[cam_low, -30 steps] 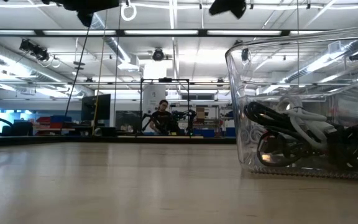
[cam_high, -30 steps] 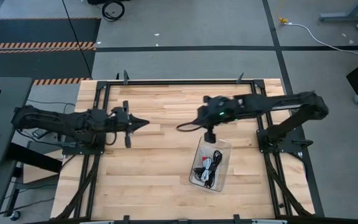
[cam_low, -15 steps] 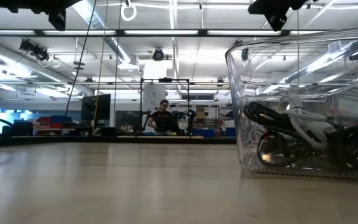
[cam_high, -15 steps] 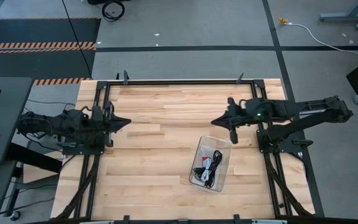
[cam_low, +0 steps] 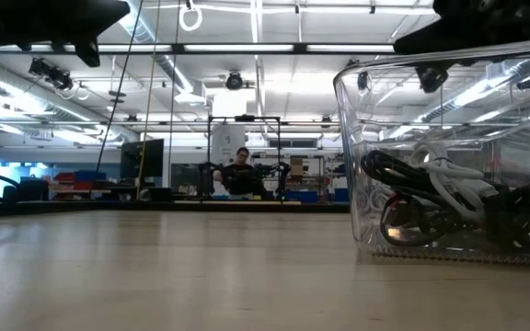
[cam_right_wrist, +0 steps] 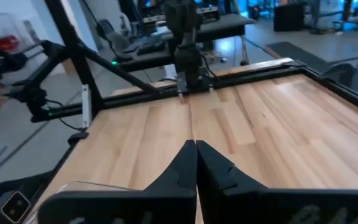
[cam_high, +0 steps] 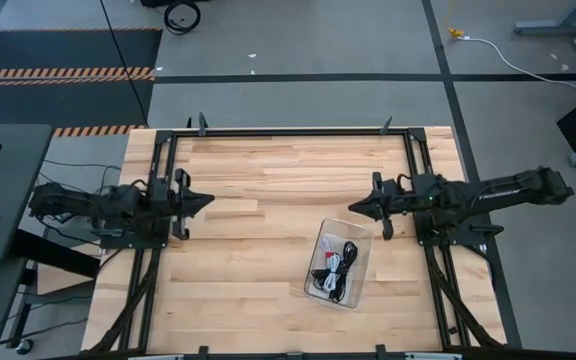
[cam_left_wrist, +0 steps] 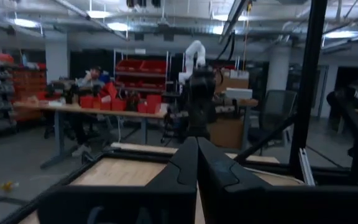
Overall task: Pick and place USB-C Cables
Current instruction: Move the transparent bin to the center of the table
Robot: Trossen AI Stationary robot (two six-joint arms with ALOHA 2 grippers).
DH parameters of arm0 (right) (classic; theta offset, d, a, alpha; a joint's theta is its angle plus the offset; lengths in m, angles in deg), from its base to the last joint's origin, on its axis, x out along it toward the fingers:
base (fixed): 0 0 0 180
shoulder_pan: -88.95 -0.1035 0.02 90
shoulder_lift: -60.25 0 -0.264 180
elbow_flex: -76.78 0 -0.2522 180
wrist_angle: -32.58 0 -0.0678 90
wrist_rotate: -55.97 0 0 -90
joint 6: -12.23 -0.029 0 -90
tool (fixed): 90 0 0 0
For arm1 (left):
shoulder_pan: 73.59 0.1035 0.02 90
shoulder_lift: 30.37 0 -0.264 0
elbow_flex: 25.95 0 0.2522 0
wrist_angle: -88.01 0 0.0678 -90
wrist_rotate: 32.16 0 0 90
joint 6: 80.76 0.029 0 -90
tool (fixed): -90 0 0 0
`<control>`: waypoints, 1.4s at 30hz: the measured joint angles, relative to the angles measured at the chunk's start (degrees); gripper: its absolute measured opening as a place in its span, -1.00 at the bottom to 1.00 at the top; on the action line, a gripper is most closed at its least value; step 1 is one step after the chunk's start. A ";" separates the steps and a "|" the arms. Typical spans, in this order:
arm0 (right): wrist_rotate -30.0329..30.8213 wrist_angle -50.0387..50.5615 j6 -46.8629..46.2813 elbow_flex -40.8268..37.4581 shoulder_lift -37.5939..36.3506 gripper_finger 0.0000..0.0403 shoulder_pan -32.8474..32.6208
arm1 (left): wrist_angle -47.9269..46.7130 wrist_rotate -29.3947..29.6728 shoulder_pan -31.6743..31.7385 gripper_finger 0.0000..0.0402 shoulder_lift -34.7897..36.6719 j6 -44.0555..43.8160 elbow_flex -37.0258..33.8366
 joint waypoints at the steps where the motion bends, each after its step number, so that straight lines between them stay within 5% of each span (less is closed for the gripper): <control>1: -0.39 -1.81 0.00 -1.28 -0.24 -0.99 0.00 | 1.67 0.00 0.15 -0.98 0.01 0.56 -0.72; 10: -2.69 -17.72 1.80 -12.00 -0.93 -0.99 0.40 | -0.46 0.02 0.33 -0.97 0.00 -0.73 -1.45; 15: -2.69 -18.52 0.66 -15.25 -3.20 -0.99 1.75 | -2.21 0.65 0.33 -0.97 0.00 -1.82 -1.45; 42: -1.13 8.99 -2.56 -16.18 -26.93 -0.99 2.16 | -22.01 6.03 0.18 -0.97 15.26 -8.51 -1.43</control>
